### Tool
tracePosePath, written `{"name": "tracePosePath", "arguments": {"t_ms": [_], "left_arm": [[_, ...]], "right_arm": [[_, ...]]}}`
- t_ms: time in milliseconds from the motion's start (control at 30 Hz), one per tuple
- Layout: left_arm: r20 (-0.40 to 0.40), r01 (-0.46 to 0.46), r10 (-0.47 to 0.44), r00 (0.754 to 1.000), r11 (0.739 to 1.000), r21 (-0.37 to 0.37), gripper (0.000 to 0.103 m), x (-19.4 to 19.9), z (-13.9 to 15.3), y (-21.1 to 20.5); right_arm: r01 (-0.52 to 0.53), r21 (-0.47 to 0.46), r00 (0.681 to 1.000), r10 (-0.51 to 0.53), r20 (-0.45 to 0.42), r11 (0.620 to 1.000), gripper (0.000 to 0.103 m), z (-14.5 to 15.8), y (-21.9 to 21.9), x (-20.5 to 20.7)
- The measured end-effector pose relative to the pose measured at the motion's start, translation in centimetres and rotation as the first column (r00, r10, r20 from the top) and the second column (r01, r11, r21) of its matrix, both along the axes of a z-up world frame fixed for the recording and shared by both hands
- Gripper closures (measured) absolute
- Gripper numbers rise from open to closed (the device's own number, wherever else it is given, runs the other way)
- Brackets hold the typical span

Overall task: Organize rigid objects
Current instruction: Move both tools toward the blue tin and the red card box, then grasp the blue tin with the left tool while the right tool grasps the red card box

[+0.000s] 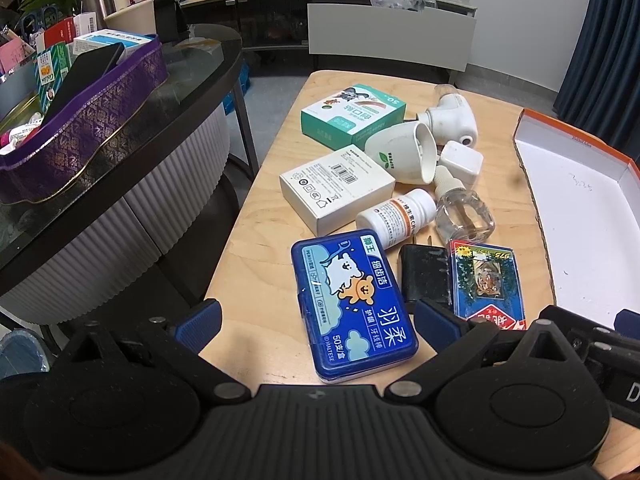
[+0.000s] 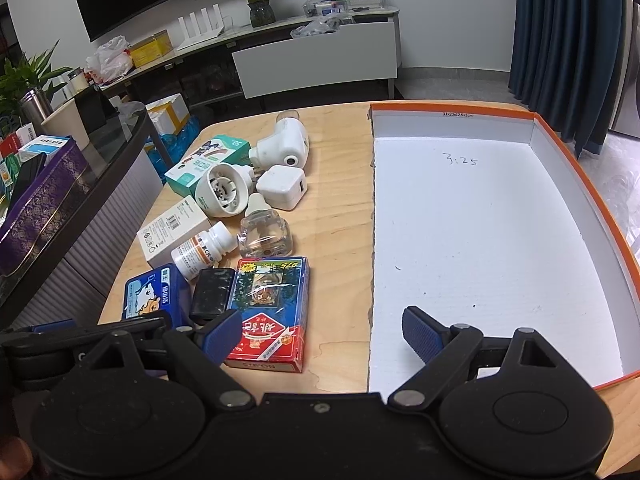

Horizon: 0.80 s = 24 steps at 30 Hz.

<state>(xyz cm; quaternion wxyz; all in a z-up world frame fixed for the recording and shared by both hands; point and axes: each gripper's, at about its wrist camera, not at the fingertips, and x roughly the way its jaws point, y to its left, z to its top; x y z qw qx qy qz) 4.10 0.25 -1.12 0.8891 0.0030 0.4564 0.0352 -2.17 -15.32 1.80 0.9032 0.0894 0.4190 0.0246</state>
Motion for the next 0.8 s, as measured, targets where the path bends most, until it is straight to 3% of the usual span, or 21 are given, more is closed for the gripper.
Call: {"name": "tracePosePath", "arguments": {"t_ms": [800], "left_arm": [[-0.028,-0.006,0.007,1.0,1.0,0.017,0.0,1.4,-1.7,0.9]], "right_arm": [[-0.008,-0.011,1.0,0.008,-0.013,1.0,0.001,-0.2,0.2,0.3]]}}
